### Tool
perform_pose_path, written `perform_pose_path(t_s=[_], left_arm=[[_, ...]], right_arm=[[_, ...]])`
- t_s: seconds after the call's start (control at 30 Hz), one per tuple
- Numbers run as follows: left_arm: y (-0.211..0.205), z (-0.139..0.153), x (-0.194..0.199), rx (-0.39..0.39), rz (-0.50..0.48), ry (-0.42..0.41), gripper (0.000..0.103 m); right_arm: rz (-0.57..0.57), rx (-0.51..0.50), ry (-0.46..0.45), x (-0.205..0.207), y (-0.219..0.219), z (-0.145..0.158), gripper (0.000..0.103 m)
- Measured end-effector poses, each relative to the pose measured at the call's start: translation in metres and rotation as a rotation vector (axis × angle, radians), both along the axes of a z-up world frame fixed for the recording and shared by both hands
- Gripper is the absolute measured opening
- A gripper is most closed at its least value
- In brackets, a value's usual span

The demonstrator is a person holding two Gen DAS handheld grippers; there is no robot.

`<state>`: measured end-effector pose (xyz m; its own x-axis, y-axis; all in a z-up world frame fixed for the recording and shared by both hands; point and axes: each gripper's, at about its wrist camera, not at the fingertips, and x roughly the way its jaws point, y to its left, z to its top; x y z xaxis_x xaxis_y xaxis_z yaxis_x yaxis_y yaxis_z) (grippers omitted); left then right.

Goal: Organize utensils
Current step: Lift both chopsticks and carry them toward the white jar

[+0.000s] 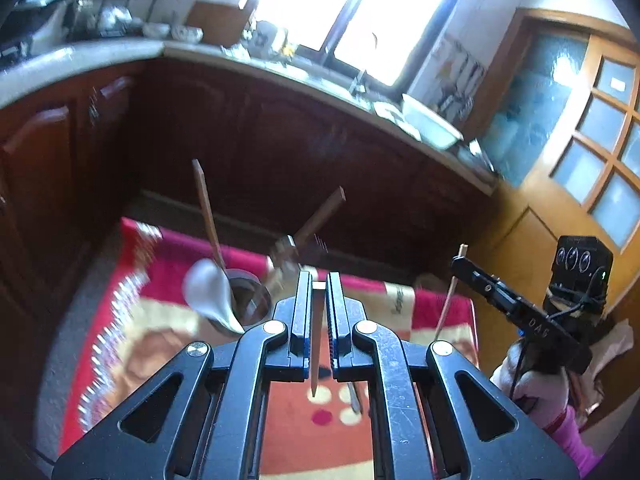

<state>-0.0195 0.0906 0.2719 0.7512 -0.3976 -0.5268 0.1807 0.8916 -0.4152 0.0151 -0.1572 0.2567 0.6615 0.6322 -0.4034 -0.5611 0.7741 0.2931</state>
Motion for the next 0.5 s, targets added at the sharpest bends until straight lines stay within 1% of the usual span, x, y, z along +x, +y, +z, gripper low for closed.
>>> perform_pose_path(t_s=[0.1,0.17,0.23,0.33,0.4,0.5], left_arm=[[0.018,0.028,0.002,0.020,0.046,-0.063,0.005],[0.025,0.038,0.005,0.043,0.073,-0.095,0.005],[0.033,0.047,0.011,0.083,0.127,-0.135,0.005],[0.037,0.046,0.023,0.120,0.162,-0.154,0.005],[0.037,0.039,0.033,0.155,0.189,-0.158,0.005],[0.035,0.022,0.048,0.171,0.190,-0.137,0.005]], right_arm=[[0.013,0.019,-0.039,0.013,0.032,0.013,0.007],[0.018,0.024,-0.067,0.023,0.051,0.018,0.007],[0.009,0.020,-0.095,0.033,0.072,0.021,0.007],[0.002,0.022,-0.116,0.049,0.097,0.017,0.007],[-0.003,0.019,-0.122,0.059,0.108,0.011,0.007],[-0.003,0.029,-0.103,0.077,0.125,-0.003,0.007]])
